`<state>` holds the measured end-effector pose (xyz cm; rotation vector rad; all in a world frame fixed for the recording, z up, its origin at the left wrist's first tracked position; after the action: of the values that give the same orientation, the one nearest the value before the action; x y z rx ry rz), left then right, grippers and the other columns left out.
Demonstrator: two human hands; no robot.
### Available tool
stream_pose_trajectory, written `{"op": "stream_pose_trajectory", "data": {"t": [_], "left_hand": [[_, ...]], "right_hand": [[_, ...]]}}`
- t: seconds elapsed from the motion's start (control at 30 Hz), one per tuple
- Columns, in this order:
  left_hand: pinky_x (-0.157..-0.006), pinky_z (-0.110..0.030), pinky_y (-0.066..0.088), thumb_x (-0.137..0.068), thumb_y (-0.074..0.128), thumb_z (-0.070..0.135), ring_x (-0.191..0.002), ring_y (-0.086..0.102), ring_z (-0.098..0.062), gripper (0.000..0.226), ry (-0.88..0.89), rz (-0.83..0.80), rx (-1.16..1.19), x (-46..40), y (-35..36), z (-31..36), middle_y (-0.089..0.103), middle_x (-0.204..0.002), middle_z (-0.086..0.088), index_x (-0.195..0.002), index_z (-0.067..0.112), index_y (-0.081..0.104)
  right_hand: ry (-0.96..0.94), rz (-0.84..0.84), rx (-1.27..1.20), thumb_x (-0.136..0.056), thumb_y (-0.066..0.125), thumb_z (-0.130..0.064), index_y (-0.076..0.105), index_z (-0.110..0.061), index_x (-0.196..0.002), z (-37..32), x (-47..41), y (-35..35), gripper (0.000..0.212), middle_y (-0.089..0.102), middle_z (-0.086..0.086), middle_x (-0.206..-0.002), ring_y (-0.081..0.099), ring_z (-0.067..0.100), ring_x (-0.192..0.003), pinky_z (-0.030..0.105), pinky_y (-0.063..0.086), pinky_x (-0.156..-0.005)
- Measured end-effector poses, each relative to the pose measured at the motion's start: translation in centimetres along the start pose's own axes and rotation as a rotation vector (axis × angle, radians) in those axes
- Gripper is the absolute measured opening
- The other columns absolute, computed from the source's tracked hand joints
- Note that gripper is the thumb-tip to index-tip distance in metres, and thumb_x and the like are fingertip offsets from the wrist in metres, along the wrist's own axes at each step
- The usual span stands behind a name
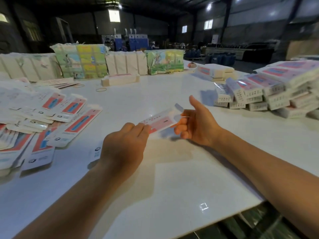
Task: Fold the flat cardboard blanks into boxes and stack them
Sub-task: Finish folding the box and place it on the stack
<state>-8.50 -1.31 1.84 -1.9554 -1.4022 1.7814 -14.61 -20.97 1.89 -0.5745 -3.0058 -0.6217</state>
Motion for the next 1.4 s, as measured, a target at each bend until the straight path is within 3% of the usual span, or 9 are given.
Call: {"op": "stream_pose_trajectory", "data": {"t": [0.13, 0.3, 0.53, 0.67, 0.77, 0.93, 1.1, 1.23, 1.4], "left_hand": [[-0.048, -0.034, 0.052, -0.066, 0.071, -0.005, -0.072, 0.066, -0.031, 0.033, -0.018, -0.042, 0.051, 0.4, 0.8, 0.0, 0.070, -0.091, -0.016, -0.098, 0.000, 0.071], [-0.094, -0.065, 0.035, -0.076, 0.054, 0.052, -0.110, 0.055, -0.048, 0.074, -0.159, -0.239, 0.029, -0.3, 1.5, -0.8, 0.056, -0.126, -0.025, -0.125, -0.003, 0.055], [-0.058, -0.037, 0.047, -0.074, 0.034, 0.069, -0.072, 0.060, -0.034, 0.085, -0.257, -0.245, 0.099, -0.5, 1.2, -1.2, 0.063, -0.088, -0.018, -0.116, -0.001, 0.058], [-0.059, -0.028, 0.033, -0.070, 0.027, 0.075, -0.075, 0.060, -0.027, 0.088, -0.352, -0.246, 0.070, -0.5, 1.2, -2.1, 0.063, -0.092, -0.010, -0.116, 0.006, 0.056], [-0.060, -0.027, 0.032, -0.069, 0.023, 0.075, -0.077, 0.059, -0.026, 0.088, -0.394, -0.251, 0.054, -0.4, 1.2, -2.1, 0.062, -0.093, -0.009, -0.117, 0.008, 0.055], [-0.061, -0.028, 0.033, -0.069, 0.014, 0.075, -0.079, 0.057, -0.026, 0.093, -0.381, -0.308, 0.031, -0.7, 0.9, -1.3, 0.061, -0.096, -0.011, -0.120, 0.007, 0.053], [-0.055, -0.034, 0.044, -0.074, 0.027, 0.067, -0.065, 0.058, -0.034, 0.085, -0.302, -0.324, 0.060, -0.5, 0.9, -0.6, 0.062, -0.081, -0.019, -0.106, -0.004, 0.061], [-0.059, -0.032, 0.042, -0.073, 0.022, 0.069, -0.072, 0.059, -0.032, 0.088, -0.322, -0.334, 0.067, -0.6, 0.6, -0.4, 0.063, -0.088, -0.017, -0.113, 0.000, 0.059], [-0.051, -0.034, 0.047, -0.074, 0.031, 0.063, -0.057, 0.058, -0.033, 0.079, -0.266, -0.277, 0.043, -0.5, 0.3, 0.0, 0.061, -0.073, -0.018, -0.097, -0.006, 0.063]], "right_hand": [[-0.018, 0.053, 0.207, -0.094, 0.039, -0.008, 0.055, 0.001, -0.086, 0.9, -0.2, 0.4, 0.020, 0.066, 0.012, -0.058, 0.060, 0.017, -0.041, 0.019, 0.040, -0.033], [-0.103, 0.007, 0.215, -0.091, 0.036, 0.005, 0.057, 0.002, -0.093, 0.7, -0.2, 0.1, 0.022, 0.069, 0.017, -0.070, 0.060, 0.021, -0.042, 0.021, 0.043, -0.034], [-0.243, 0.009, 0.304, -0.096, 0.043, -0.003, 0.060, 0.000, -0.093, 0.7, 0.2, 0.8, 0.017, 0.066, 0.011, -0.063, 0.059, 0.021, -0.045, 0.026, 0.046, -0.040], [-0.592, 0.356, 0.545, -0.093, 0.053, -0.010, 0.063, -0.017, -0.089, 0.2, 1.0, 0.4, 0.013, 0.064, -0.002, -0.073, 0.057, 0.010, -0.053, 0.024, 0.047, -0.047], [-0.757, 0.373, 0.700, -0.091, 0.056, -0.007, 0.070, -0.019, -0.088, 0.5, 1.7, 1.3, 0.018, 0.066, 0.003, -0.083, 0.058, 0.005, -0.062, 0.020, 0.048, -0.057], [-0.729, 0.268, 0.806, -0.091, 0.056, -0.001, 0.069, -0.008, -0.113, 1.9, 1.8, 2.9, 0.026, 0.067, 0.005, -0.090, 0.057, 0.008, -0.072, 0.032, 0.051, -0.073], [-0.572, 0.221, 0.808, -0.096, 0.052, -0.012, 0.034, -0.017, -0.145, 2.0, 1.5, 2.9, 0.053, 0.059, 0.000, -0.087, 0.050, 0.007, -0.066, 0.022, 0.044, -0.067], [-0.624, 0.249, 0.762, -0.092, 0.055, -0.007, 0.064, -0.016, -0.107, 1.9, 1.6, 3.1, 0.020, 0.064, -0.009, -0.080, 0.053, 0.001, -0.057, 0.014, 0.041, -0.059], [-0.595, 0.232, 0.833, -0.091, 0.050, -0.003, 0.057, -0.015, -0.081, 1.8, 1.8, 3.1, 0.018, 0.061, 0.000, -0.073, 0.055, 0.015, -0.064, 0.028, 0.044, -0.061]]}}
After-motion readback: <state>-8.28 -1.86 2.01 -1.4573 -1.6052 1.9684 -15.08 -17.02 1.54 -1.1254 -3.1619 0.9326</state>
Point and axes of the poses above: each hand's wrist, its own x-axis away from the middle knuckle, its own y-axis out of the palm, z = x × y, the point moved 2 cm from there along -x, towards the middle knuckle
